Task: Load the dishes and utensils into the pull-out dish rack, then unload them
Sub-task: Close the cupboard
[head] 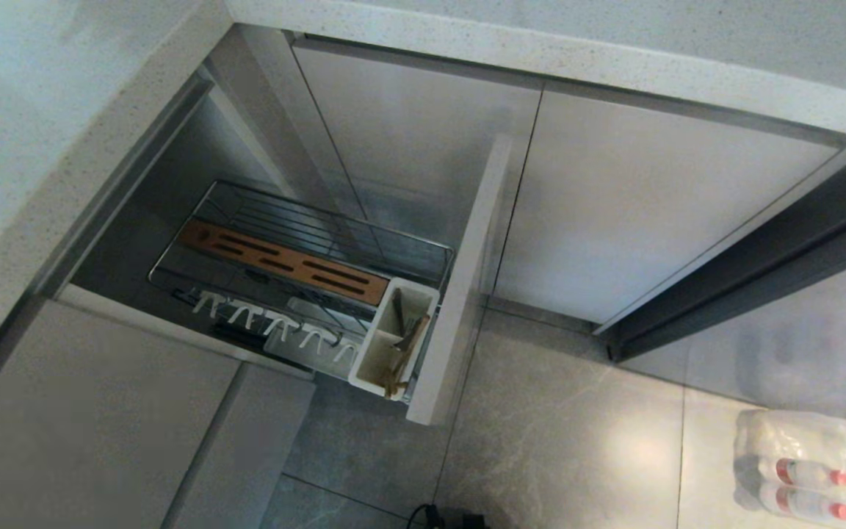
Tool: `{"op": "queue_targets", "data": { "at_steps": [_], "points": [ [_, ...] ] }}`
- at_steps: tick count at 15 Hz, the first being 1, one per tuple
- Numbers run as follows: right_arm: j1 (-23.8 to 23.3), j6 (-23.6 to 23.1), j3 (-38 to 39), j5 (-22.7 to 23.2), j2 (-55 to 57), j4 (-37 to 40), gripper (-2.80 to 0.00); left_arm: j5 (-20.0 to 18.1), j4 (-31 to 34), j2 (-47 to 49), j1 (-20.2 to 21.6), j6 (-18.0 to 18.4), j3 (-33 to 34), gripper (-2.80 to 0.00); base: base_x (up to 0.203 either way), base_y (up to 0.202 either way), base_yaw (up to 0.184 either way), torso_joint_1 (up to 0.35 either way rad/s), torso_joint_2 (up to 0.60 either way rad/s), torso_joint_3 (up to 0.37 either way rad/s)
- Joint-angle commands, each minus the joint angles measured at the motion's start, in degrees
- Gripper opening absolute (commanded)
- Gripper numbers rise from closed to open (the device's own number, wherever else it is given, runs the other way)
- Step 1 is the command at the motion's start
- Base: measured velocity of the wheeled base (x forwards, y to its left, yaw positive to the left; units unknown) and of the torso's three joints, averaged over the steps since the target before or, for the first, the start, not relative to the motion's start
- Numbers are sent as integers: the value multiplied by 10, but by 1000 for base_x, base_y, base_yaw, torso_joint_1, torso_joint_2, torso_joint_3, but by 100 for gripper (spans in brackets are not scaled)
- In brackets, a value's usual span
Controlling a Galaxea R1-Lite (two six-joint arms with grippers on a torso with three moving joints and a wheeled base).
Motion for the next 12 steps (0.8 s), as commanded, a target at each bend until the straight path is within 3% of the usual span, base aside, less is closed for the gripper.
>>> {"op": "queue_targets", "data": {
  "at_steps": [1, 3, 8, 12],
  "points": [
    [0, 0, 0, 0, 1, 0, -280, -4, 1, -41, -54, 10, 18, -280, 0, 0, 0, 0, 0, 0],
    [0, 0, 0, 0, 1, 0, -280, -46, 8, -62, -91, 21, 32, -280, 0, 0, 0, 0, 0, 0],
    [0, 0, 0, 0, 1, 0, -280, -120, 54, -74, -103, 22, 39, -280, 0, 0, 0, 0, 0, 0],
    [0, 0, 0, 0, 1, 0, -280, -248, 88, -80, -103, 22, 55, -280, 0, 0, 0, 0, 0, 0]
  ]
}}
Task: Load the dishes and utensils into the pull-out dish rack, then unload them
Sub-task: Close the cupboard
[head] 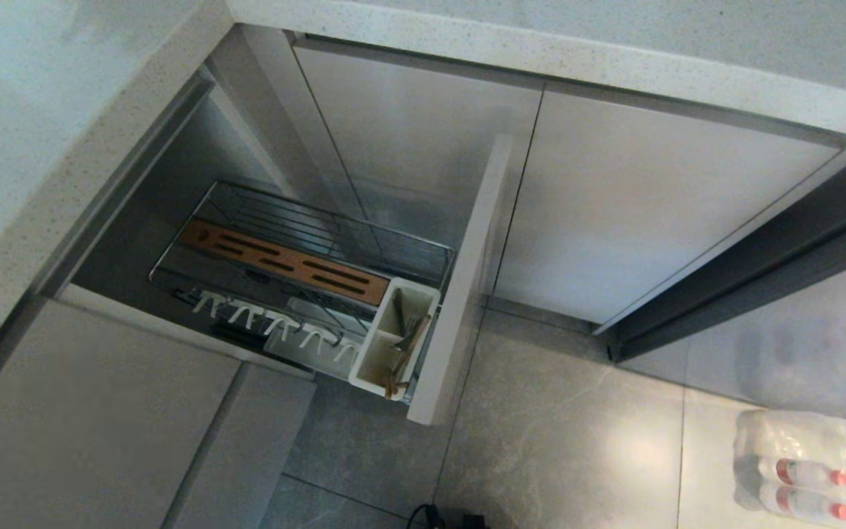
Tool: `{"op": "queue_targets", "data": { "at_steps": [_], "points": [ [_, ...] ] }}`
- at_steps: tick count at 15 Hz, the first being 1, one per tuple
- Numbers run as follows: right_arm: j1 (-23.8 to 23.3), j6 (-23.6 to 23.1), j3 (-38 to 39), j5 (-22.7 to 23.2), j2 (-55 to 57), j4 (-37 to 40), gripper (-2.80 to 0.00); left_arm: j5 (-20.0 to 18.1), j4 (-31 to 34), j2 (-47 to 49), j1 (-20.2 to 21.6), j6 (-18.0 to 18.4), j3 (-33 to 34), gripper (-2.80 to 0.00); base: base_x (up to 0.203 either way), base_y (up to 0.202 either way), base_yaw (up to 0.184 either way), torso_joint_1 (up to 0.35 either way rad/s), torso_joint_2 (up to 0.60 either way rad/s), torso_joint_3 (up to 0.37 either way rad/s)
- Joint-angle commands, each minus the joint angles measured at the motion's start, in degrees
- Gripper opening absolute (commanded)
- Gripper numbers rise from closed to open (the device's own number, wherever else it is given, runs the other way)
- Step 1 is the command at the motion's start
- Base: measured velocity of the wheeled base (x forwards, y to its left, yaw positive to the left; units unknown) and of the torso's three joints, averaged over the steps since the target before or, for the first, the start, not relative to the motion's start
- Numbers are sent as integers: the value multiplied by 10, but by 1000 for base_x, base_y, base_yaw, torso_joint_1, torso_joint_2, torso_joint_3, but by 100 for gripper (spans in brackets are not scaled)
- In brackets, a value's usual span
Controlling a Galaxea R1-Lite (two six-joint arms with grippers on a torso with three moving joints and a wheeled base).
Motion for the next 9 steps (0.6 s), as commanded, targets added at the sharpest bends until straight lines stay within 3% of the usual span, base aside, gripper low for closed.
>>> {"op": "queue_targets", "data": {
  "at_steps": [1, 6, 9],
  "points": [
    [0, 0, 0, 0, 1, 0, -280, -53, 14, -1, 0, -2, 4, -280, 0, 0, 0, 0, 0, 0],
    [0, 0, 0, 0, 1, 0, -280, -251, 78, 28, 0, -7, 5, -280, 0, 0, 0, 0, 0, 0],
    [0, 0, 0, 0, 1, 0, -280, -411, 84, 86, 0, -6, -7, -280, 0, 0, 0, 0, 0, 0]
  ]
}}
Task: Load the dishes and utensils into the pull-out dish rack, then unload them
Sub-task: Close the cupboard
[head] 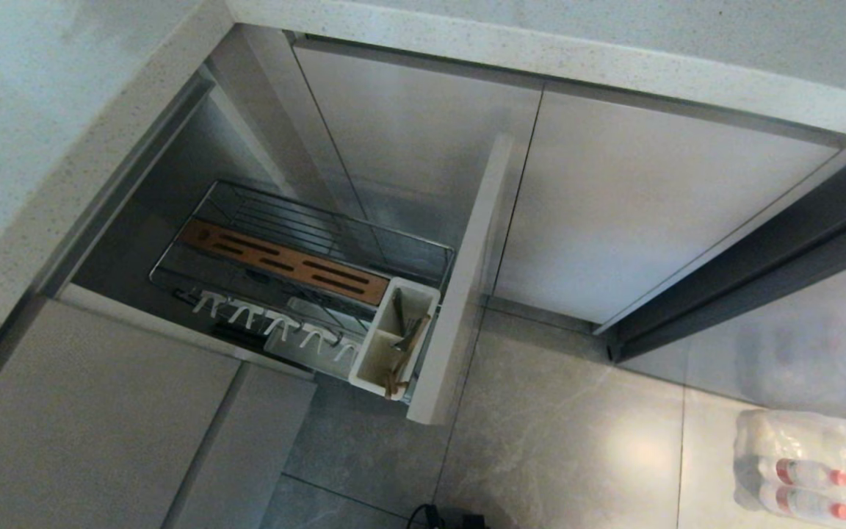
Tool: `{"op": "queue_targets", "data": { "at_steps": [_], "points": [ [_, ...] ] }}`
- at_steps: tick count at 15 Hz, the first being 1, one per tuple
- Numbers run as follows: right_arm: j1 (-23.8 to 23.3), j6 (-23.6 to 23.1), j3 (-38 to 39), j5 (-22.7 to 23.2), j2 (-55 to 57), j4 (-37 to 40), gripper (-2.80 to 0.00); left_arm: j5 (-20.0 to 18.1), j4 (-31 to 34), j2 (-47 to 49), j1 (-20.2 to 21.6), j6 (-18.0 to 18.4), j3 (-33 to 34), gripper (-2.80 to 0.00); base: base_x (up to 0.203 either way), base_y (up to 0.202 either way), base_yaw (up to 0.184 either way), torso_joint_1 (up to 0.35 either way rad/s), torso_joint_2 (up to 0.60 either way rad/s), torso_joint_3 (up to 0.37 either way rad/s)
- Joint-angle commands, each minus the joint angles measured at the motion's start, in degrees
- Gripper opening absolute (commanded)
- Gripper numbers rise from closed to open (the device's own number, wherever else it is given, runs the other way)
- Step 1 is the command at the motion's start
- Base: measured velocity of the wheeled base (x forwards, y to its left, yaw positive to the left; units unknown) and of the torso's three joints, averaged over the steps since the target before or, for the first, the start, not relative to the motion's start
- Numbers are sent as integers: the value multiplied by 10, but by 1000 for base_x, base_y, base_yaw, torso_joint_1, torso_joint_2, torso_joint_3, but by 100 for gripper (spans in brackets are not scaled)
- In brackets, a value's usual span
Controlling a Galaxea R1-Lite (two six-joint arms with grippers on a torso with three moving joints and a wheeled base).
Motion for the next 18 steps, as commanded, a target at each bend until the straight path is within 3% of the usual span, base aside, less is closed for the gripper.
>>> {"op": "queue_targets", "data": {
  "at_steps": [1, 2, 4, 9, 10, 11, 14, 18],
  "points": [
    [0, 0, 0, 0, 1, 0, -280, -89, 1, 51, 0, -1, -14, -280, 0, 0, 0, 0, 0, 0],
    [0, 0, 0, 0, 1, 0, -280, -120, 1, 72, 0, 0, -18, -280, 0, 0, 0, 0, 0, 0],
    [0, 0, 0, 0, 1, 0, -280, -141, -3, 117, -14, 2, -29, -280, 0, 0, 0, 0, 0, 0],
    [0, 0, 0, 0, 1, 0, -280, -142, -13, 192, -125, 1, -41, -280, 0, 0, 0, 0, 0, 0],
    [0, 0, 0, 0, 1, 0, -280, -123, -13, 204, -151, 1, -42, -280, 0, 0, 0, 0, 0, 0],
    [0, 0, 0, 0, 1, 0, -280, -74, -13, 219, -182, 1, -46, -280, 0, 0, 0, 0, 0, 0],
    [0, 0, 0, 0, 1, 0, -280, 118, -8, 262, -257, 2, -62, -280, 0, 0, 0, 0, 0, 0],
    [0, 0, 0, 0, 1, 0, -280, 176, 15, 285, -302, -1, -81, -280, 0, 0, 0, 0, 0, 0]
  ]
}}
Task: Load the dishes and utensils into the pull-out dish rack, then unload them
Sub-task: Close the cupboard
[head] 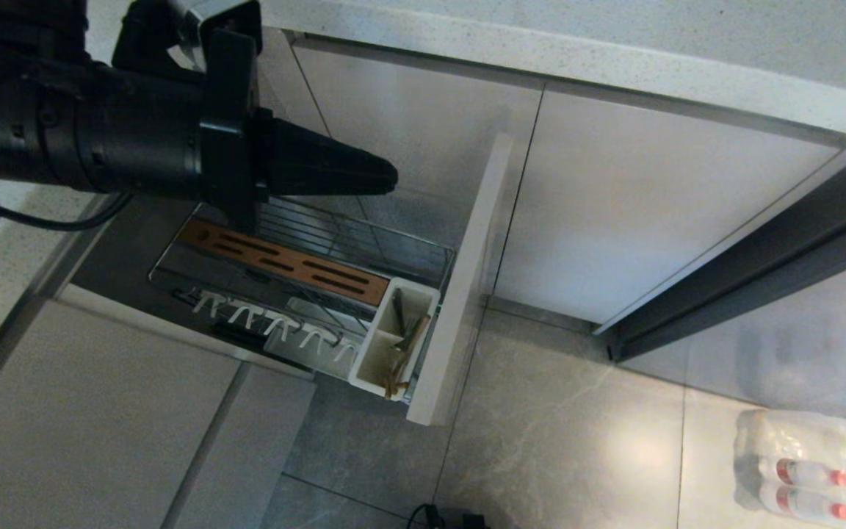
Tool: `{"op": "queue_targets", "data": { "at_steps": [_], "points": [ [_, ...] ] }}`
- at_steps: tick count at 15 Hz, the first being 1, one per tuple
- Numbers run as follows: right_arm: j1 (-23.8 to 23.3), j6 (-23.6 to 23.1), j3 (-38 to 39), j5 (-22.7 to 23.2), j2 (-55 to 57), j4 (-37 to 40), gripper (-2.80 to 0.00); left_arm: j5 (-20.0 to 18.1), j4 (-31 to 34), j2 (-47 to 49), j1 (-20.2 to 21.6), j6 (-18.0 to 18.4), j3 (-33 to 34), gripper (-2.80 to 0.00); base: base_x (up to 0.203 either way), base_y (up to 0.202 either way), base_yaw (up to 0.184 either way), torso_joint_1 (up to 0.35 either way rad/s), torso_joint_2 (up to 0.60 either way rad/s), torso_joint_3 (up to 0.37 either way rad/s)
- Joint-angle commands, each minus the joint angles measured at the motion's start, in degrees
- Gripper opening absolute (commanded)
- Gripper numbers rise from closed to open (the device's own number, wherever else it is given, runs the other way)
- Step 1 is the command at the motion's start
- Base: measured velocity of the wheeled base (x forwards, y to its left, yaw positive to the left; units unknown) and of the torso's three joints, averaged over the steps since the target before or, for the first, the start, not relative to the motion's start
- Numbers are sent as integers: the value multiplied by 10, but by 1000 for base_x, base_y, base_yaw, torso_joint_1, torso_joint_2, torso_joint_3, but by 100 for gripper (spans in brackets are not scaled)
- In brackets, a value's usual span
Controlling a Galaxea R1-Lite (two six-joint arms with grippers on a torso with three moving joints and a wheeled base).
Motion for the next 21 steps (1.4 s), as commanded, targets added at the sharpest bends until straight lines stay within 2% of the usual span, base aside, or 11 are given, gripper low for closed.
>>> {"op": "queue_targets", "data": {
  "at_steps": [1, 3, 4, 7, 9, 11, 12, 15, 18, 21],
  "points": [
    [0, 0, 0, 0, 1, 0, -280, 32, 13, 19, -27, -3, -12, -280, 0, 0, 0, 0, 0, 0],
    [0, 0, 0, 0, 1, 0, -280, 100, 26, 29, -72, -5, -18, -280, 0, 0, 0, 0, 0, 0],
    [0, 0, 0, 0, 0, 0, -280, 117, 28, 35, -82, -10, -20, -280, 0, 0, 0, 0, 0, 0],
    [0, 0, 0, 0, 1, 0, -280, 151, 27, 57, -99, -61, -42, -280, 0, 0, 0, 0, 0, 0],
    [0, 0, 0, 0, 1, 0, -280, 191, 27, 75, -123, -93, -56, -280, 0, 0, 0, 0, 0, 0],
    [0, 0, 0, 0, 1, 0, -280, 220, 28, 92, -139, -113, -68, -280, 0, 0, 0, 0, 0, 0],
    [0, 0, 0, 0, 0, 0, -280, 223, 29, 100, -150, -125, -75, -280, 0, 0, 0, 0, 0, 0],
    [0, 0, 0, 0, 1, 0, -280, 245, 56, 131, -185, -132, -94, -280, 0, 0, 0, 0, 0, 0],
    [0, 0, 0, 0, 1, 0, -280, 317, 97, 171, -219, -134, -126, -280, 0, 0, 0, 0, 0, 0],
    [0, 0, 0, 0, 1, 0, -280, 373, 109, 194, -225, -136, -140, -280, 0, 0, 0, 0, 0, 0]
  ]
}}
